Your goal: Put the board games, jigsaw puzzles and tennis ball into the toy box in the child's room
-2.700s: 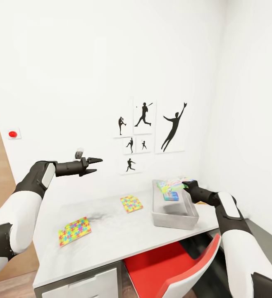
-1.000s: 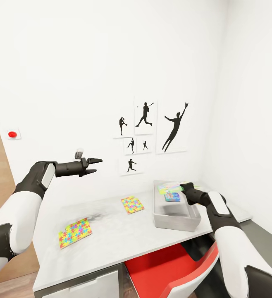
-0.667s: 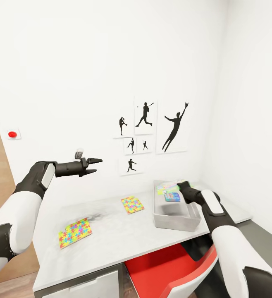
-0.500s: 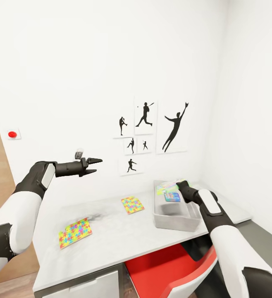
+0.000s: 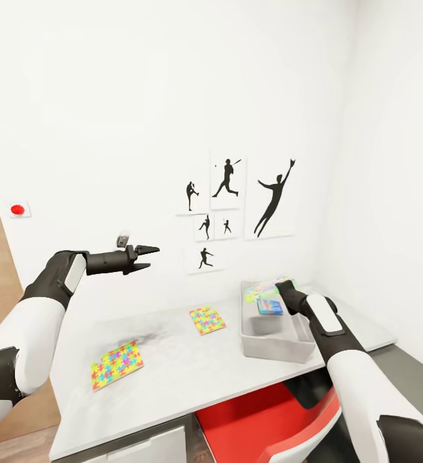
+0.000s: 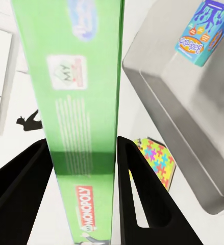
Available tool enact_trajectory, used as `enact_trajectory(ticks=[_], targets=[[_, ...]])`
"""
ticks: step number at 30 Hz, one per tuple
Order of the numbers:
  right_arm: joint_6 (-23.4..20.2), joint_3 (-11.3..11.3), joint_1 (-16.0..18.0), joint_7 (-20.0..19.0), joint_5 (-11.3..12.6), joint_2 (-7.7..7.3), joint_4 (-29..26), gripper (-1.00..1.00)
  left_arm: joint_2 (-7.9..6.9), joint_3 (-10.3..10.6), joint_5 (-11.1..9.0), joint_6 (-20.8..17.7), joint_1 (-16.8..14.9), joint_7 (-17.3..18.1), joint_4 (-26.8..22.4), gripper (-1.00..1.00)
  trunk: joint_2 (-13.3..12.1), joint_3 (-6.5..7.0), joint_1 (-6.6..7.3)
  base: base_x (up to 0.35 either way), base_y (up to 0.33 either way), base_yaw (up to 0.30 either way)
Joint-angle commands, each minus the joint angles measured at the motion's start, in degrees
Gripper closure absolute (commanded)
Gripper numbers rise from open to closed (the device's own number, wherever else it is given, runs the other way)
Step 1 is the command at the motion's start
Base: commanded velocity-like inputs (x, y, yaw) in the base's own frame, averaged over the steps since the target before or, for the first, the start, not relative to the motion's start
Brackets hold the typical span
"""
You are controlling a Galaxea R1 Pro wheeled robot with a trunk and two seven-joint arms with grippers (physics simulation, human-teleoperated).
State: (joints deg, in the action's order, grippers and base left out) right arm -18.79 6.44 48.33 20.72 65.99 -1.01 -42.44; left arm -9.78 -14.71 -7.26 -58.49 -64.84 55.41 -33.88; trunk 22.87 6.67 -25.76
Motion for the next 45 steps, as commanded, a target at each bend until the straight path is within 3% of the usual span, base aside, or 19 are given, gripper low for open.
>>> enact_trajectory(ticks=[1, 12, 15, 20, 23, 45], targets=[[-0.17, 0.08, 0.01, 0.37, 0.45, -0.02, -0.08, 1.0, 0.01, -0.1, -0.12, -0.31, -0.02, 0.05, 0.03, -1.0, 0.05, -0.03, -0.03, 0.039, 0.0, 0.0], [-0.17, 0.07, 0.01, 0.6, 0.2, -0.53, 1.46, 1.0, 0.03, -0.09, -0.12, -0.31, -0.02, 0.05, 0.03, -1.0, 0.05, -0.03, -0.03, 0.006, 0.0, 0.0], [-0.19, 0.09, 0.01, 0.75, -1.8, -0.53, 2.0, 1.0, 0.03, -0.11, -0.12, -0.31, -0.02, 0.05, 0.03, -1.0, 0.05, -0.03, -0.03, 0.0, 0.0, 0.0], [-0.18, 0.24, 0.01, 0.8, -8.03, -0.06, 2.51, 1.0, 0.03, -0.14, -0.12, -0.31, -0.02, 0.05, 0.04, -1.0, 0.05, -0.03, -0.03, 0.0, 0.0, 0.0], [-0.13, 0.3, 0.01, 0.79, -9.36, 0.06, 2.58, 1.0, 0.03, -0.14, -0.12, -0.31, -0.02, 0.05, 0.04, -1.0, 0.05, -0.03, -0.03, 0.0, 0.0, 0.0], [-0.02, 0.04, -0.13, 0.36, -10.28, -0.4, 4.45, 1.0, 0.03, -0.11, -0.12, -0.22, 0.04, 0.05, 0.02, -1.0, 0.05, -0.03, -0.03, 0.0, 0.0, 0.0]])
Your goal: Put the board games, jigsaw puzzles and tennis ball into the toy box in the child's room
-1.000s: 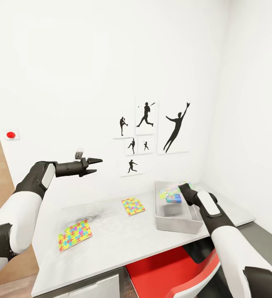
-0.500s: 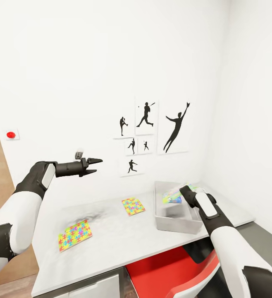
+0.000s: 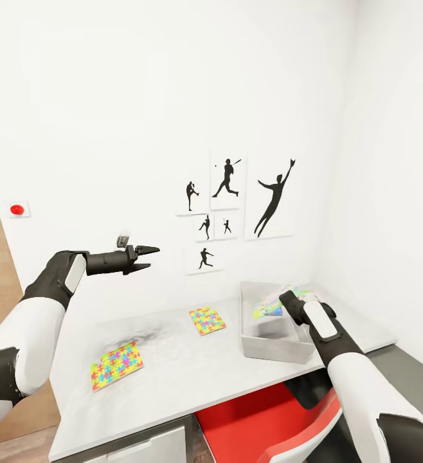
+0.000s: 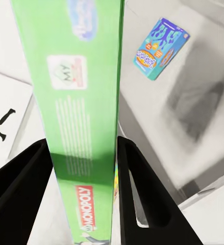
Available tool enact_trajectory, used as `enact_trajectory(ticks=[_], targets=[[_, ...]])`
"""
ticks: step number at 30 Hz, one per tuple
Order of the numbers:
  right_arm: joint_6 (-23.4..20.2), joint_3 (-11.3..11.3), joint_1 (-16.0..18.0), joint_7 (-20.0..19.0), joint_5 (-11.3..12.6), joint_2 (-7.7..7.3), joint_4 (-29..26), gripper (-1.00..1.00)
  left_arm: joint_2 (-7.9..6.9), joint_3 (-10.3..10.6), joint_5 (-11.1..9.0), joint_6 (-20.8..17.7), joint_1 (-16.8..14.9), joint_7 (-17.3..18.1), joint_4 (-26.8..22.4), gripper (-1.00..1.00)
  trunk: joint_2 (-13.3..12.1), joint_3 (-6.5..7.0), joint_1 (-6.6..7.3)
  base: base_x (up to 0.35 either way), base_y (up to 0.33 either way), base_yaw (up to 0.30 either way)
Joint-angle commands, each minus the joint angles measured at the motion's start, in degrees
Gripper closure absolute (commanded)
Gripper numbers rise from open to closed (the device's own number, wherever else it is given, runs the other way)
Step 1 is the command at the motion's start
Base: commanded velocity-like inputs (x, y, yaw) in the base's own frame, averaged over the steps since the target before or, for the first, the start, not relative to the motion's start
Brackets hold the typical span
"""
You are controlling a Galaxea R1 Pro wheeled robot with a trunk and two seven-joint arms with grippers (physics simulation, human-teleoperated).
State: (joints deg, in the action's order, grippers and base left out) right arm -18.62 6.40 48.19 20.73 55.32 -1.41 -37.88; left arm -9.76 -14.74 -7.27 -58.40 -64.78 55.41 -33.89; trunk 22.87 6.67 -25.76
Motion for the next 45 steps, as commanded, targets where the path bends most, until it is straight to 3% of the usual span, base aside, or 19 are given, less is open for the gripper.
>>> enact_trajectory(ticks=[1, 8, 16, 39, 45], targets=[[-0.19, 0.06, -0.01, 0.28, 0.27, -0.03, 0.84, 1.0, 0.01, -0.07, -0.11, -0.31, -0.01, 0.05, 0.03, -1.0, 0.05, -0.03, -0.02, 0.0, 0.0, 0.0], [2.25, 0.02, -0.02, -0.06, -0.28, -0.09, 3.86, 1.0, 0.01, -0.11, -0.11, -0.31, -0.01, 0.05, 0.05, -1.0, 0.05, -0.03, -0.02, 0.0, 0.0, 0.0], [3.09, 0.17, -0.02, -2.79, -4.87, 0.14, 4.38, 1.0, 0.01, -0.1, -0.11, -0.31, -0.01, 0.05, 0.05, -1.0, 0.05, -0.03, -0.02, 0.078, 0.033, 0.0], [3.71, 0.06, -0.02, -3.15, -5.55, 0.68, 6.77, 1.0, 0.01, -0.12, -0.11, -0.31, -0.01, 0.05, 0.05, -1.0, 0.05, -0.03, -0.02, 0.037, 0.013, 0.0], [4.4, -0.02, -0.02, -3.24, -9.65, 0.71, 7.13, 1.0, 0.01, -0.1, -0.11, -0.31, -0.02, 0.05, 0.04, -1.0, 0.05, -0.03, -0.02, 0.0, 0.0, 0.0]])
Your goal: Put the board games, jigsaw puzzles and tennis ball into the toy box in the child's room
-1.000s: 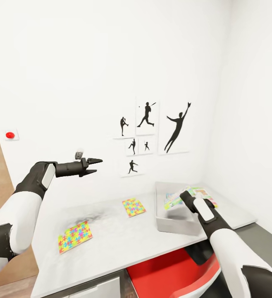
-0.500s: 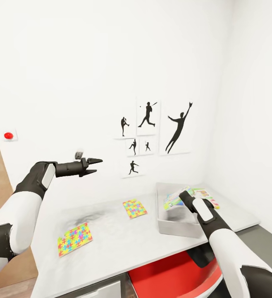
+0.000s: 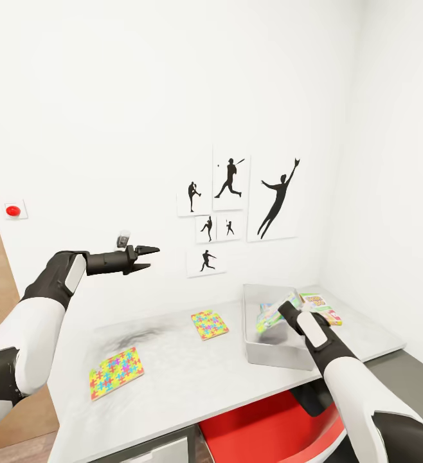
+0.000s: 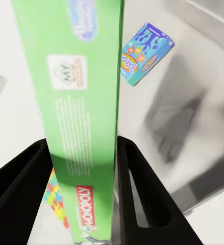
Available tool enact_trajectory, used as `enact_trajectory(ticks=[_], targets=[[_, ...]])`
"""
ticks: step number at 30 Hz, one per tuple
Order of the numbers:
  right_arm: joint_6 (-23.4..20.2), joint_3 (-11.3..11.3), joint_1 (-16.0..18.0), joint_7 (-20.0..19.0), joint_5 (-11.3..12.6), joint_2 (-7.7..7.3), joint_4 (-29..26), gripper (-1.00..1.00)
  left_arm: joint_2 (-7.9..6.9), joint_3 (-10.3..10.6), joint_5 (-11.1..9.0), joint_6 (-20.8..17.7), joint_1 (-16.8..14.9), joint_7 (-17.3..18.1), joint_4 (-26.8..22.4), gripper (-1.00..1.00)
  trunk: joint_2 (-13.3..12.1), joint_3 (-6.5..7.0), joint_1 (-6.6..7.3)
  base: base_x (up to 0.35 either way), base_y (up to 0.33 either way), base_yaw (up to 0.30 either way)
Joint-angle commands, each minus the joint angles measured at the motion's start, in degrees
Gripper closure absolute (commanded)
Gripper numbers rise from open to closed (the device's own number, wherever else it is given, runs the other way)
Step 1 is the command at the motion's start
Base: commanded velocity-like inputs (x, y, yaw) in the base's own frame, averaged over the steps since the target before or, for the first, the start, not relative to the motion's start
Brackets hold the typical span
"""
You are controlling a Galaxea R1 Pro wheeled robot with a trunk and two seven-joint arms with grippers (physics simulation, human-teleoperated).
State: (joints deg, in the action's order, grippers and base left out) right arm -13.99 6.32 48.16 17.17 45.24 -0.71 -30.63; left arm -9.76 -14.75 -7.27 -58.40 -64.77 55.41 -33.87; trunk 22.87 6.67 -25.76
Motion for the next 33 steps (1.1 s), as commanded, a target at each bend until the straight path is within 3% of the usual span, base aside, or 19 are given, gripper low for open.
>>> enact_trajectory(ticks=[1, 12, 33], targets=[[-0.19, 0.07, 0.0, 0.17, -0.26, 0.01, -0.09, 1.0, 0.01, -0.07, -0.11, -0.31, -0.02, 0.05, 0.03, -1.0, 0.05, -0.03, -0.02, 0.0, 0.0, 0.0], [2.9, 0.16, 0.0, -3.69, -1.51, 0.02, 2.08, 1.0, 0.01, -0.09, -0.11, -0.23, -0.01, 0.05, 0.03, -1.0, 0.05, -0.03, -0.02, 0.0, 0.0, 0.0], [3.09, 0.18, 0.0, -3.97, -1.56, 0.1, 2.82, 1.0, 0.01, -0.04, -0.11, -0.22, -0.01, 0.05, 0.02, -1.0, 0.05, -0.03, -0.02, 0.03, 0.015, 0.0]])
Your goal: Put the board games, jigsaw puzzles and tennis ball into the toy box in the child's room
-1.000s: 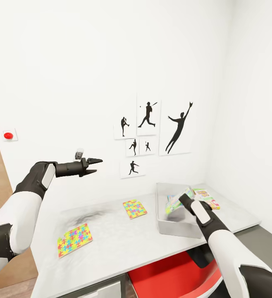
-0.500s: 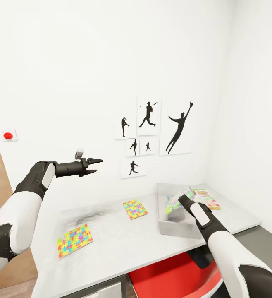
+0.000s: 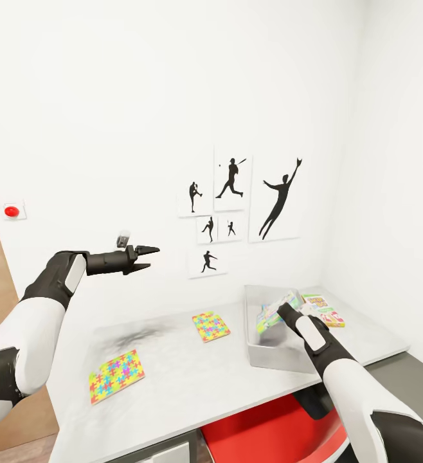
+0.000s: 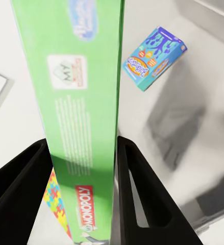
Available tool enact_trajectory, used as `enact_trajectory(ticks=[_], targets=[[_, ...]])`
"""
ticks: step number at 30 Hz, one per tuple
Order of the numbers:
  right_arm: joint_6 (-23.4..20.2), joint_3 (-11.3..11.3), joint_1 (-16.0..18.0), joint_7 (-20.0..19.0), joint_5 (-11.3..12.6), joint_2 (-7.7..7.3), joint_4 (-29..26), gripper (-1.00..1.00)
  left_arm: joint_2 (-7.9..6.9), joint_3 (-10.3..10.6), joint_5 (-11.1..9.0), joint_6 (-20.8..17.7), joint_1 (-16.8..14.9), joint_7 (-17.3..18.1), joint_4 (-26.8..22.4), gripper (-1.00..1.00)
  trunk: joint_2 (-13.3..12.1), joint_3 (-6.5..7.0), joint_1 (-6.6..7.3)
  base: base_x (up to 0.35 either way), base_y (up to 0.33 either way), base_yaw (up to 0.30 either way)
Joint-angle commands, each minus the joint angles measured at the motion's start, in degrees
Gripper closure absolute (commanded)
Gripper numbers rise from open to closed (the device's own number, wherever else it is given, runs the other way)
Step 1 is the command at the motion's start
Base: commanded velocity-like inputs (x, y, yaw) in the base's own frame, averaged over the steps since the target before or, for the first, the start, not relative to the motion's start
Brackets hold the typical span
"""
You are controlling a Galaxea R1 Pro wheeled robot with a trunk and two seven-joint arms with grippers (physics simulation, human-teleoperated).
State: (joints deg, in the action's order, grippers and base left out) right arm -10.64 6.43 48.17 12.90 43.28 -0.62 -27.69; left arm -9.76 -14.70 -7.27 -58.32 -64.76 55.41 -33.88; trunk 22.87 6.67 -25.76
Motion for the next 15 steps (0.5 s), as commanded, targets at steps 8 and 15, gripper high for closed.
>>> enact_trajectory(ticks=[8, 15], targets=[[-0.26, -0.04, 0.0, 0.28, 0.35, 0.01, 0.97, 1.0, 0.01, -0.07, -0.11, -0.31, -0.02, 0.05, 0.04, -1.0, 0.05, -0.03, -0.02, 0.0, 0.0, 0.0], [-0.26, -3.74, 0.02, 0.29, 0.41, 0.01, 2.38, 1.0, 0.01, -0.07, -0.11, -0.31, -0.02, 0.05, 0.04, -1.0, 0.05, -0.03, -0.02, 0.0, 0.0, 0.0]])
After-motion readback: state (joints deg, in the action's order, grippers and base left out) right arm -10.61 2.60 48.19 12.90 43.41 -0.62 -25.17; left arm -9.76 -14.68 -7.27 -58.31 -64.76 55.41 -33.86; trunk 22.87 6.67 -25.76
